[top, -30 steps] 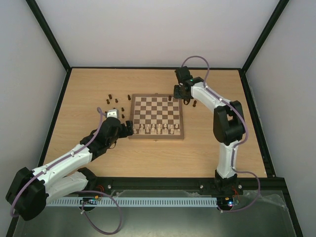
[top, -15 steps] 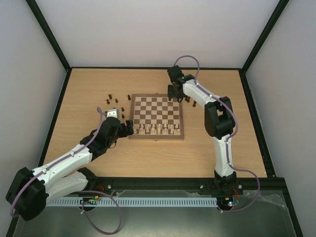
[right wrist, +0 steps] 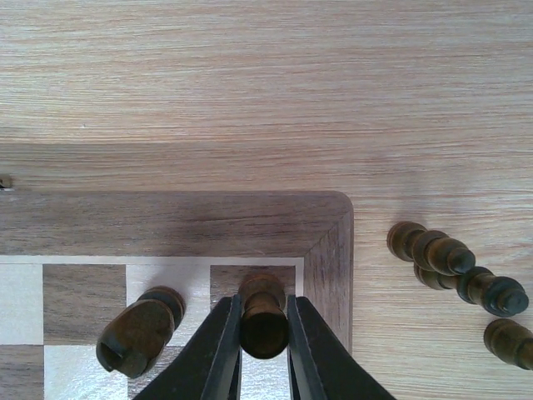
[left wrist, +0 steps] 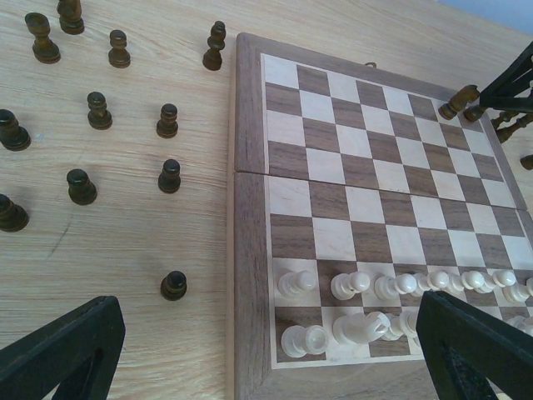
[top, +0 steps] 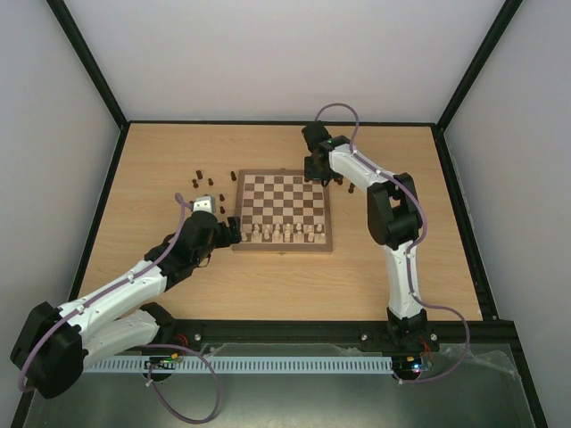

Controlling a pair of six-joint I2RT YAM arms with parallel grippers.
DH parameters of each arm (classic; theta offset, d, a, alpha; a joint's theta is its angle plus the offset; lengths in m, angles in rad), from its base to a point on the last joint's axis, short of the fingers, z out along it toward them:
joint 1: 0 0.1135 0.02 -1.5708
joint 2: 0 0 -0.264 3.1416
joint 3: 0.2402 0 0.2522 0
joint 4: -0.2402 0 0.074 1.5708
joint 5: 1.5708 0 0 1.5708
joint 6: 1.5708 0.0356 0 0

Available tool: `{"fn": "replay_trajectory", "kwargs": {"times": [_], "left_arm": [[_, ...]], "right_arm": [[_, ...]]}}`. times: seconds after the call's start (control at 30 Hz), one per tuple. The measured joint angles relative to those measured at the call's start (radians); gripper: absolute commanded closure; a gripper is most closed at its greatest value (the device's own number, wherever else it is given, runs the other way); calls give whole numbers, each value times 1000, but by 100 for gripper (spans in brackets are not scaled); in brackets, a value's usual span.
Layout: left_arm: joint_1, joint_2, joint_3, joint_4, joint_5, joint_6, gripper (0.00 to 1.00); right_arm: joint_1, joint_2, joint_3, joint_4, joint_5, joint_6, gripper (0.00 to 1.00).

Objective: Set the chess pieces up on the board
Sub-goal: Place the chess piece on the chessboard.

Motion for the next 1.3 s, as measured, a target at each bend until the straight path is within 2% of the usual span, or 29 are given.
{"fn": "replay_trajectory", "kwargs": {"times": [0.17,0.27,0.43,0.67,0.8,1.07,1.3], "left_arm": [[0,0,0,1,0,1,1],[0,0,0,3,0,1,1],[0,0,0,6,0,1,1],[0,-1,-13,11,2,1,1],[0,-12,-14,11,2,1,1],[0,-20,-16,13,4,1,1],[0,-20,-21,19,23,2,1]], "right_arm": [[0,3,0,0,-1,0,84],[0,3,0,0,-1,-1,76],[1,3,0,-2,-1,-4,69],[2,3,-1,-3,0,-3,67],[2,-12,-29,7,3,1,54],[2,-175,-159,32,0,-7,46],[-29,-383,-293,72,5,-3,46]]}}
